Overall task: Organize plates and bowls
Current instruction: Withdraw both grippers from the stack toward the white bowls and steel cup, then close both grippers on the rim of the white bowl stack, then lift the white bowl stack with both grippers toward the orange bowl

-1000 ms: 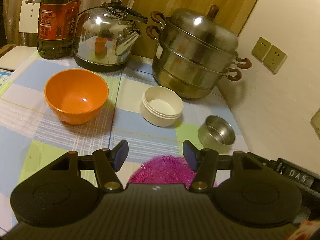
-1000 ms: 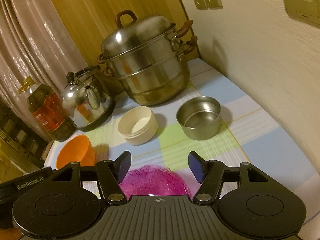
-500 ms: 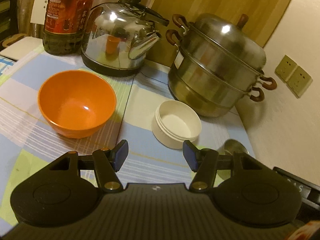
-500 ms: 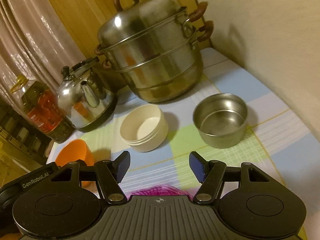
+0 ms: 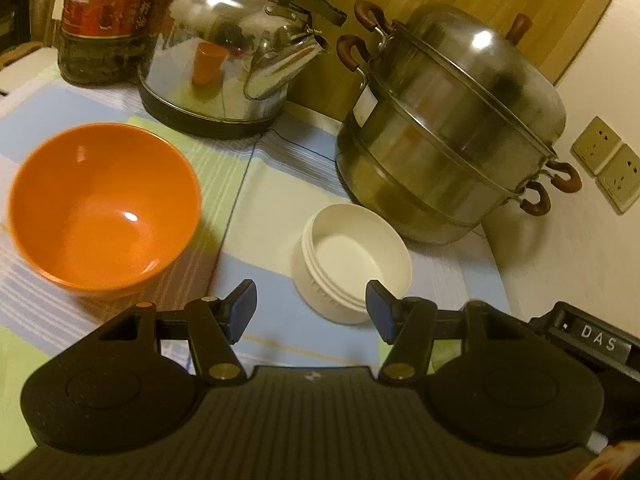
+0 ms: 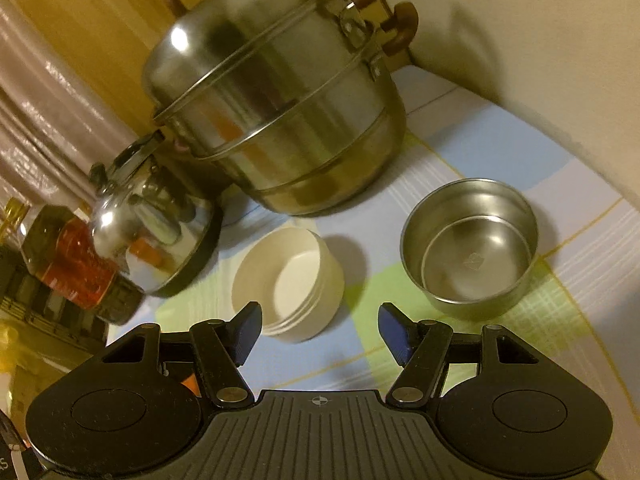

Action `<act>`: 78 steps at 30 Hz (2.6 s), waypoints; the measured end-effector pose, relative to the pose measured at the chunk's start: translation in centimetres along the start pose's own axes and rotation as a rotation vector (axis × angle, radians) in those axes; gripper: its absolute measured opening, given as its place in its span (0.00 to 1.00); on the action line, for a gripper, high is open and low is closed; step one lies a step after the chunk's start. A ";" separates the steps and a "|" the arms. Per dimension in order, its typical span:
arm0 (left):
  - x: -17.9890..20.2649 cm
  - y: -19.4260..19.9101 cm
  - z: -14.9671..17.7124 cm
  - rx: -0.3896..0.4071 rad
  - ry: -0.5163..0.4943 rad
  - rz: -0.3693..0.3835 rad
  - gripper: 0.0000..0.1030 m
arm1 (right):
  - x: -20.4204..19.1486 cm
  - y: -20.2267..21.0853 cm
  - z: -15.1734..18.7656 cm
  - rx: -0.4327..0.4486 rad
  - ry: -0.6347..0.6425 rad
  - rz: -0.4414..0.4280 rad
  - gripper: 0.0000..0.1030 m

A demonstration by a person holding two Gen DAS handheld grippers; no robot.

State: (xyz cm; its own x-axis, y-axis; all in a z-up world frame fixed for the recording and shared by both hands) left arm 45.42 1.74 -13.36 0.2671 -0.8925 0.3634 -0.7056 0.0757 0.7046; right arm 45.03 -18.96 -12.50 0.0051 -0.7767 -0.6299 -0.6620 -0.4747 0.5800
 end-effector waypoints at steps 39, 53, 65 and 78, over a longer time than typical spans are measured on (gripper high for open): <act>0.5 -8.8 -0.6 -0.055 0.158 0.026 0.24 | 2.0 -10.9 -1.0 -0.077 -0.004 0.065 0.28; 0.5 -9.1 -0.3 -0.060 0.134 0.021 0.18 | 2.0 -11.4 -0.9 -0.088 0.009 0.078 0.21; 0.8 -8.2 -0.1 -0.086 0.121 0.035 0.14 | 1.9 -10.0 -1.2 -0.090 0.022 0.092 0.16; 1.5 -4.6 -1.2 -0.065 0.113 0.049 0.14 | -0.3 -7.4 -1.7 -0.076 0.039 0.066 0.14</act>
State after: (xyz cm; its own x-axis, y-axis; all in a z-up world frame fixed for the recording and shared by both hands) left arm 49.88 0.61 -15.33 0.3078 -0.8317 0.4621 -0.6769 0.1499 0.7207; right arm 51.23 -15.93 -15.75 -0.0059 -0.8221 -0.5694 -0.6033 -0.4511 0.6576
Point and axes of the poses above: each gripper's, at about its wrist camera, not at the fingertips, and y roughly against the way its jaws point, x to its right, z to its underside, the point moved 8 cm from there along -y, roughly the way its jaws point, and after that the axes turned 5 degrees about -z, right-handed, at the moved point
